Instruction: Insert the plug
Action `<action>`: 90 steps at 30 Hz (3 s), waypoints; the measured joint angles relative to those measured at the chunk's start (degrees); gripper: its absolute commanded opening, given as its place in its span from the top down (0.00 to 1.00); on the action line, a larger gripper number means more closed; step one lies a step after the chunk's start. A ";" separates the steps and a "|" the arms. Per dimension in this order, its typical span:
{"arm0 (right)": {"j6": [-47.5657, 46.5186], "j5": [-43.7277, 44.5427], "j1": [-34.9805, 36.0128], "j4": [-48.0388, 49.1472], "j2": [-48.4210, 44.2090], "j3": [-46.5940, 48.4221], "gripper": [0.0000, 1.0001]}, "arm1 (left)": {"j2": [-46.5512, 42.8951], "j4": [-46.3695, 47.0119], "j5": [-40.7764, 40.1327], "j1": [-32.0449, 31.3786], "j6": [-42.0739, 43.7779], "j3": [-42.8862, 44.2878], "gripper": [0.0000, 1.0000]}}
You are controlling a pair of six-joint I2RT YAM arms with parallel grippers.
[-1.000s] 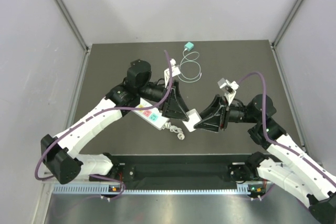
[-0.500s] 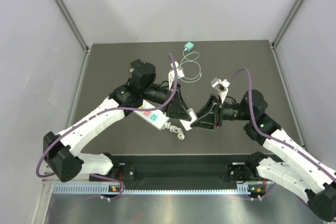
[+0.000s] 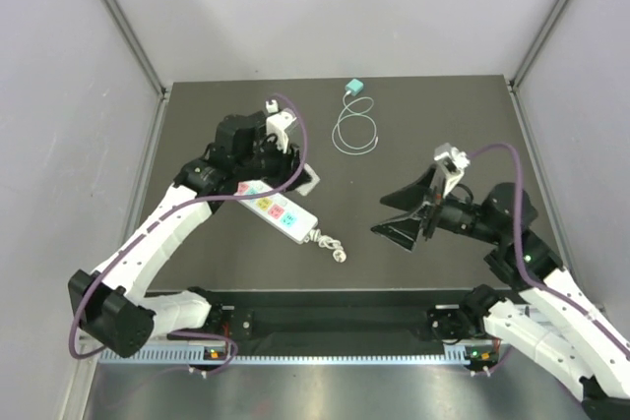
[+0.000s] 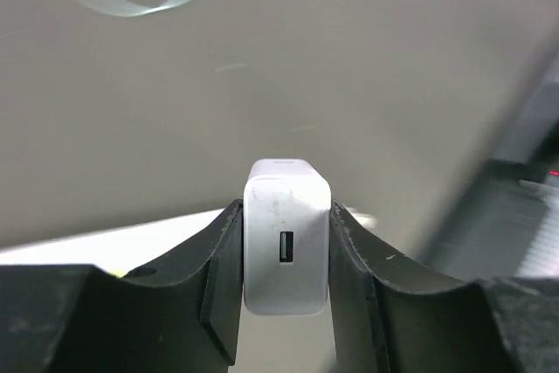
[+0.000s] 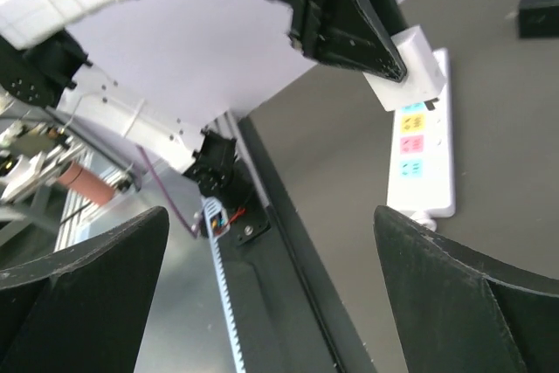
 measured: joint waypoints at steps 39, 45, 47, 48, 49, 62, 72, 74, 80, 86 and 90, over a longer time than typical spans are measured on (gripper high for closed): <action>1.20 3.23 0.00 -1.73 -9.90 -10.75 0.00 | 7.96 16.46 7.28 35.12 31.56 -19.21 1.00; 0.31 2.58 0.00 -1.77 -9.92 -10.75 0.00 | 8.22 16.94 9.07 36.00 33.51 -20.04 1.00; 0.04 2.40 0.00 -1.79 -9.92 -10.75 0.00 | 8.22 16.94 9.05 36.00 34.05 -20.68 1.00; 0.00 2.34 0.00 -1.79 -9.92 -10.75 0.00 | 8.33 16.92 9.01 36.06 34.16 -20.92 1.00; -0.02 2.27 0.00 -1.84 -9.92 -10.75 0.00 | 8.50 16.92 8.94 36.11 34.23 -20.96 1.00; -1.11 1.95 0.00 -2.86 -10.60 -10.75 0.00 | 10.36 17.59 6.12 36.35 34.95 -20.98 1.00; -2.49 2.01 0.00 -4.85 -11.23 -10.75 0.00 | 11.82 18.23 6.73 36.46 35.34 -20.83 1.00; -2.56 2.03 0.00 -4.90 -11.23 -10.75 0.00 | 11.85 18.21 6.71 36.46 35.32 -20.81 1.00; -2.80 2.03 0.00 -5.09 -11.41 -10.75 0.00 | 12.09 18.27 6.69 36.46 35.34 -20.81 1.00; -4.11 2.23 0.00 -7.23 -11.91 -10.73 0.00 | 13.90 19.43 7.78 36.48 35.41 -20.00 1.00; -4.87 2.78 0.00 -8.81 -12.15 -10.71 0.00 | 14.97 19.71 8.07 36.48 35.60 -19.23 1.00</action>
